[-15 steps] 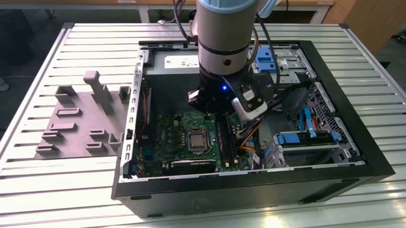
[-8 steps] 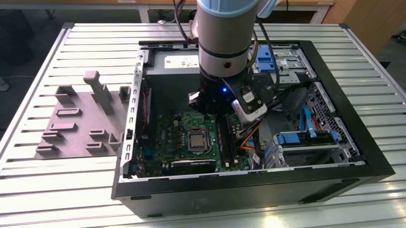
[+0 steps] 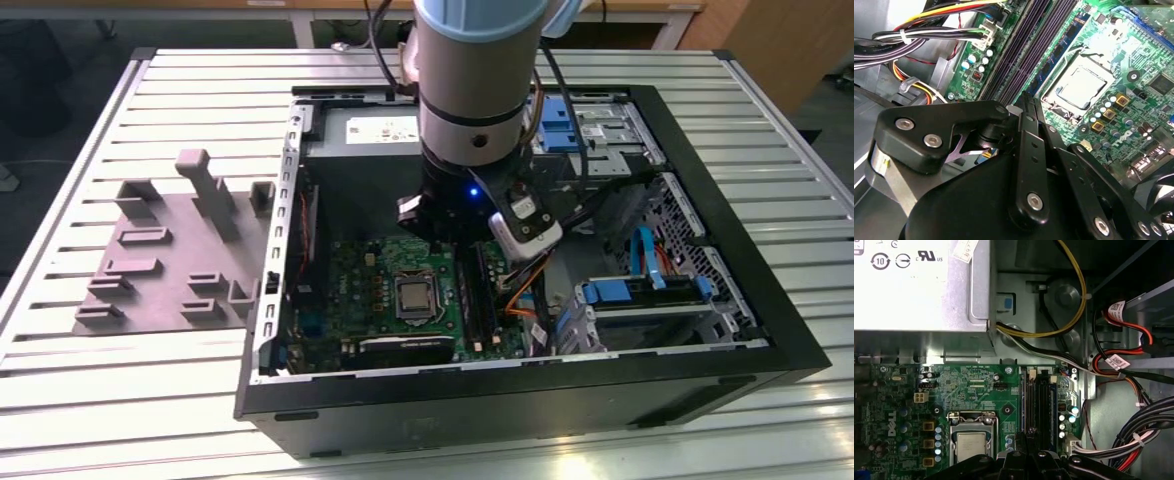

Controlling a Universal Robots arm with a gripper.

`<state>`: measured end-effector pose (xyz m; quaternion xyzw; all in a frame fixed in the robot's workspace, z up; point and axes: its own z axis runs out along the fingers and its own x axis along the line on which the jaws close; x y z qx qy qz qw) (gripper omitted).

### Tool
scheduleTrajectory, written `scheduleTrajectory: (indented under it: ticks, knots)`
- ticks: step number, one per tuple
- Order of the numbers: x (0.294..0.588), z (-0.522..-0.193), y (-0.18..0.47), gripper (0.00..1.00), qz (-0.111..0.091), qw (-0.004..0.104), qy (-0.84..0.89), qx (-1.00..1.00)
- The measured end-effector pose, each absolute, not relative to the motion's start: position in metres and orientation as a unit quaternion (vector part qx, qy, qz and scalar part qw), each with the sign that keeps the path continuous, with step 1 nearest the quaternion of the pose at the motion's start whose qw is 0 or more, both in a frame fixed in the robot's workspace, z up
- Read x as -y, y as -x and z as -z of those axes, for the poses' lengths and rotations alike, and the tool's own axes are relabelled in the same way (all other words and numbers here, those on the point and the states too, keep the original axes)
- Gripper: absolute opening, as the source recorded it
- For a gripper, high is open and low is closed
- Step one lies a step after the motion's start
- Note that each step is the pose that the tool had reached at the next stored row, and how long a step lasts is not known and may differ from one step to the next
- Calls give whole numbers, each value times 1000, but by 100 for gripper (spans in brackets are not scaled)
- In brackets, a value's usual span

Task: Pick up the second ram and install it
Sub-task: 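Insert the second ram into the second slot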

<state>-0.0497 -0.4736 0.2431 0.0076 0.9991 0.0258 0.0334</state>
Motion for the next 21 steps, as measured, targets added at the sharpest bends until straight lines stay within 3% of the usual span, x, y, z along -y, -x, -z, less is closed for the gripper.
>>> scheduleTrajectory:
  ticks: [21]
  knots:
    - [474,-238,42,12,-26,34,-12,-999]
